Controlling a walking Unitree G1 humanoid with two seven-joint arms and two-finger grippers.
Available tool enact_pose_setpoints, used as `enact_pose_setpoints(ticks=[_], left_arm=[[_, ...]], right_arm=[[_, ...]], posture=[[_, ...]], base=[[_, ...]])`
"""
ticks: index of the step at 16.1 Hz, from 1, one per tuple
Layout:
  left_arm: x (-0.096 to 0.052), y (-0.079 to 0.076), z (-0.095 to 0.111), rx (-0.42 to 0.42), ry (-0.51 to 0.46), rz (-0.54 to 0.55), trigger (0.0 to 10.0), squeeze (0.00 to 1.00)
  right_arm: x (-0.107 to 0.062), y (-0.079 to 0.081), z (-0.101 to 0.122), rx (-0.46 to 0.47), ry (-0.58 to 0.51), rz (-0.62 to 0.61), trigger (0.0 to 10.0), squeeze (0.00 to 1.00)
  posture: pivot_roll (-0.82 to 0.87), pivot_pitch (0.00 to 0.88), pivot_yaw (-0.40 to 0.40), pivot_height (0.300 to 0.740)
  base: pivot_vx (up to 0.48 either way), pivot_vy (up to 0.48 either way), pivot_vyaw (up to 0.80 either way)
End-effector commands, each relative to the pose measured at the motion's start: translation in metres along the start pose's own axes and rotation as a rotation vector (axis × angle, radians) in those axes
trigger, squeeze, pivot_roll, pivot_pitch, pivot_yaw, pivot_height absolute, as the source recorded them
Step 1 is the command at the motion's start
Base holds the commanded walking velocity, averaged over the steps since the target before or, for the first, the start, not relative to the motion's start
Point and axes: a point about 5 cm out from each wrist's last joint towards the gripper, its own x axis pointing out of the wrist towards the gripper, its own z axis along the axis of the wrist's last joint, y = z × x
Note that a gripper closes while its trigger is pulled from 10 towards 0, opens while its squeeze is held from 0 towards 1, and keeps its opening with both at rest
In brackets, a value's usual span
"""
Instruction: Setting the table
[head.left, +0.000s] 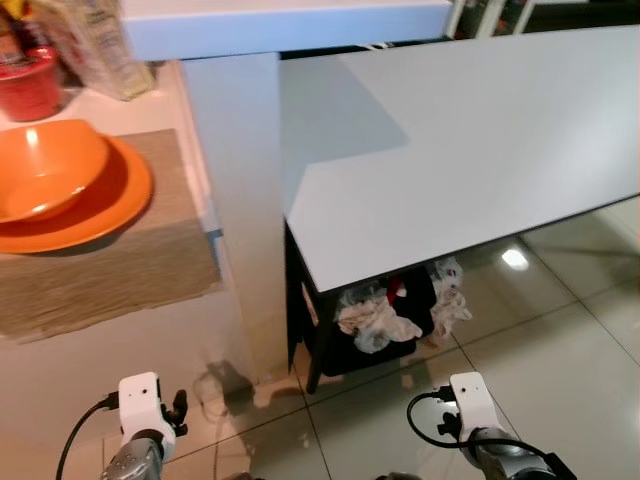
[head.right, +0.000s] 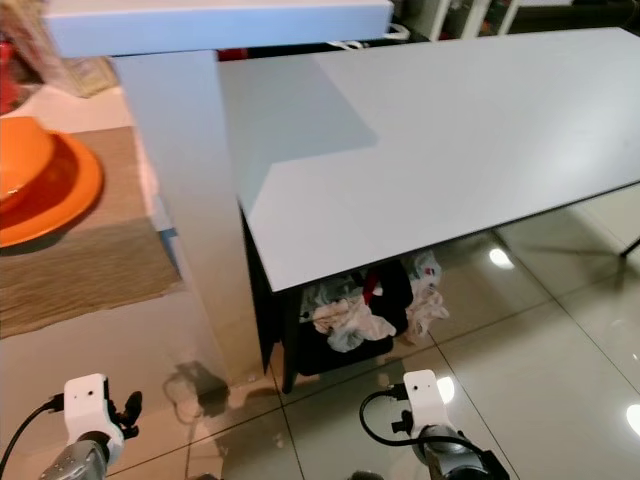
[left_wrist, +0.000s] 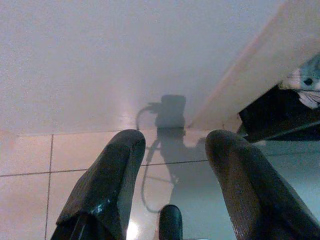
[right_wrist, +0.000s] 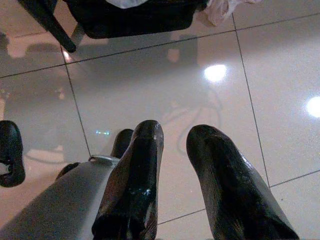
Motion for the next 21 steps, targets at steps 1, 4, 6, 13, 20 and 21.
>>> enact_pose_setpoints(ticks=[1,4,6,13,20,21], left_arm=[[-0.002,-0.002,-0.006,0.012,0.017,-0.014,10.0,0.0],[-0.003,-0.004,-0.01,0.024,0.037,-0.014,10.0,0.0],[-0.008,-0.006,-0.031,0.169,0.197,-0.01,10.0,0.0],[0.0,-0.053,0.033,0.235,-0.241,-0.296,10.0,0.0],[-0.084,-0.11,0.12,0.266,-0.654,-0.859,10.0,0.0],[-0.102,-0.101,0.119,0.214,-0.636,-0.942,10.0,0.0]], right_arm=[[0.0,-0.006,0.008,0.016,-0.027,-0.016,10.0,0.0],[0.0,-0.007,0.01,0.018,-0.033,-0.016,10.0,0.0],[0.0,-0.01,0.01,-0.009,-0.028,-0.033,10.0,0.0],[-0.009,-0.046,0.088,-0.184,-0.361,-0.213,10.0,0.0],[-0.066,0.007,0.182,0.118,-0.927,0.473,10.0,0.0],[-0.072,0.009,0.182,0.124,-0.947,0.529,10.0,0.0]], posture=[[-0.06,0.049,-0.022,0.74],[-0.06,0.048,-0.025,0.74],[-0.06,0.049,-0.029,0.74],[-0.07,0.058,-0.041,0.74],[-0.08,0.056,-0.04,0.74],[-0.08,0.059,-0.042,0.74]], base=[[0.0,0.0,0.0],[0.0,0.0,0.0],[0.0,0.0,0.0],[0.0,0.0,0.0],[0.0,0.0,0.0],[0.0,0.0,0.0]])
